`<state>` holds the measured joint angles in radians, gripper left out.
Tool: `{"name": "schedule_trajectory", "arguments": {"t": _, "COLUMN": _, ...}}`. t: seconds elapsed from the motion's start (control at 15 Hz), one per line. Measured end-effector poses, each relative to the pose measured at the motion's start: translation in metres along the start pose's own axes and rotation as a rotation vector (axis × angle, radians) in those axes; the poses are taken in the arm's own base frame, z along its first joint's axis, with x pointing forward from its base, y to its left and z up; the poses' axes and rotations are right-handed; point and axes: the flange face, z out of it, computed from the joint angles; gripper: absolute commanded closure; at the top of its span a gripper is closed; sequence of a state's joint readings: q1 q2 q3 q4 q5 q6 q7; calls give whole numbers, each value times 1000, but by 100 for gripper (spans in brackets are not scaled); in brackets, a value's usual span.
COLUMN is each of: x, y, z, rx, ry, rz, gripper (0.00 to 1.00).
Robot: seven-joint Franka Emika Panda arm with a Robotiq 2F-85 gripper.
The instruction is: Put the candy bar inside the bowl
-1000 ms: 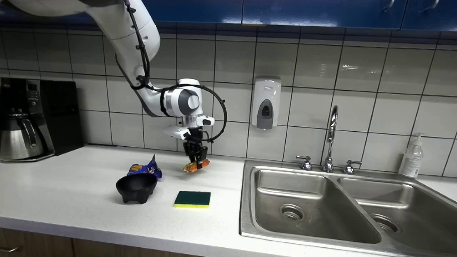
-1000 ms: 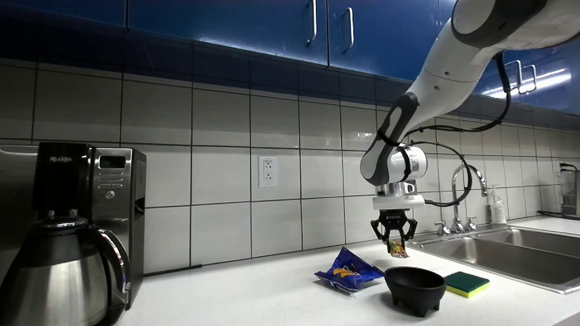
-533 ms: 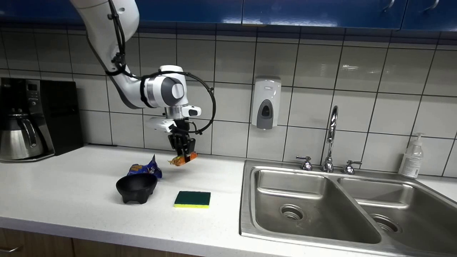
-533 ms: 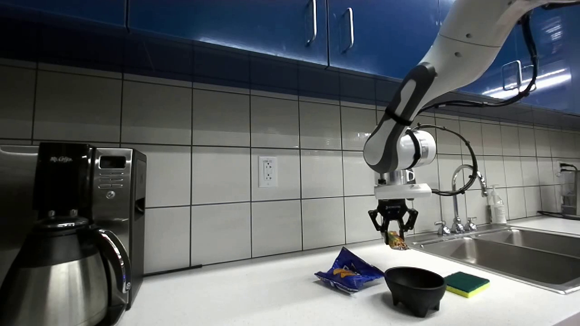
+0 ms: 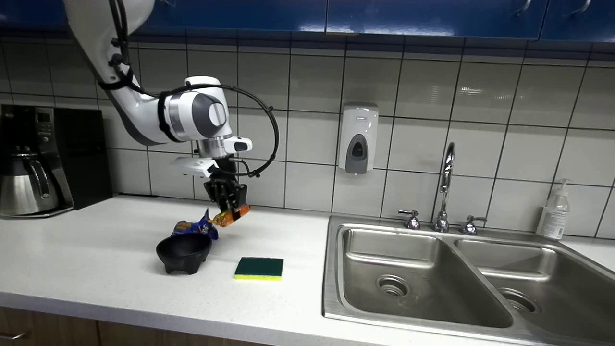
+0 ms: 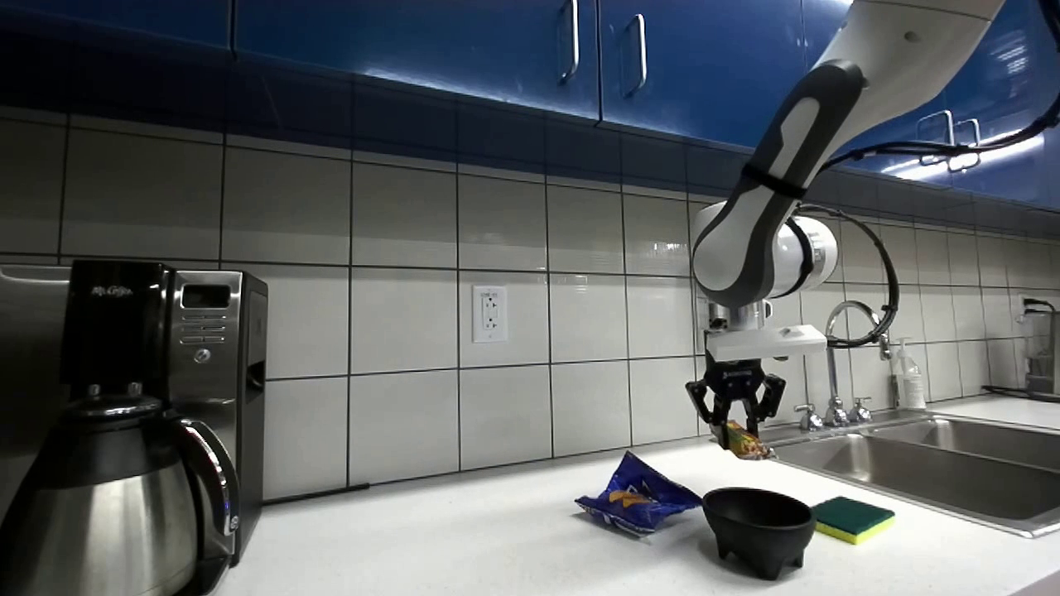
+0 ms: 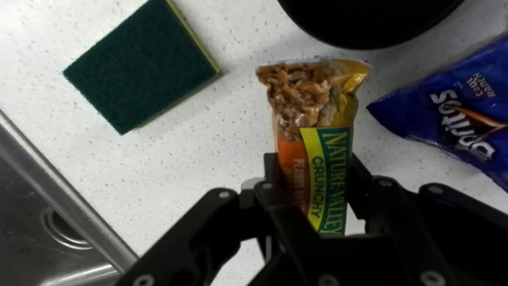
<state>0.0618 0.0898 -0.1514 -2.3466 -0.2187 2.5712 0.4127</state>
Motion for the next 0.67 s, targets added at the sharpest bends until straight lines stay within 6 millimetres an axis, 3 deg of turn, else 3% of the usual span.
{"name": "schedule_trajectory", "arguments": {"t": 0.67, "x": -72, "y": -19, "z": -12, "rx": 9, "ry": -11, "rz": -113, "gripper": 83}}
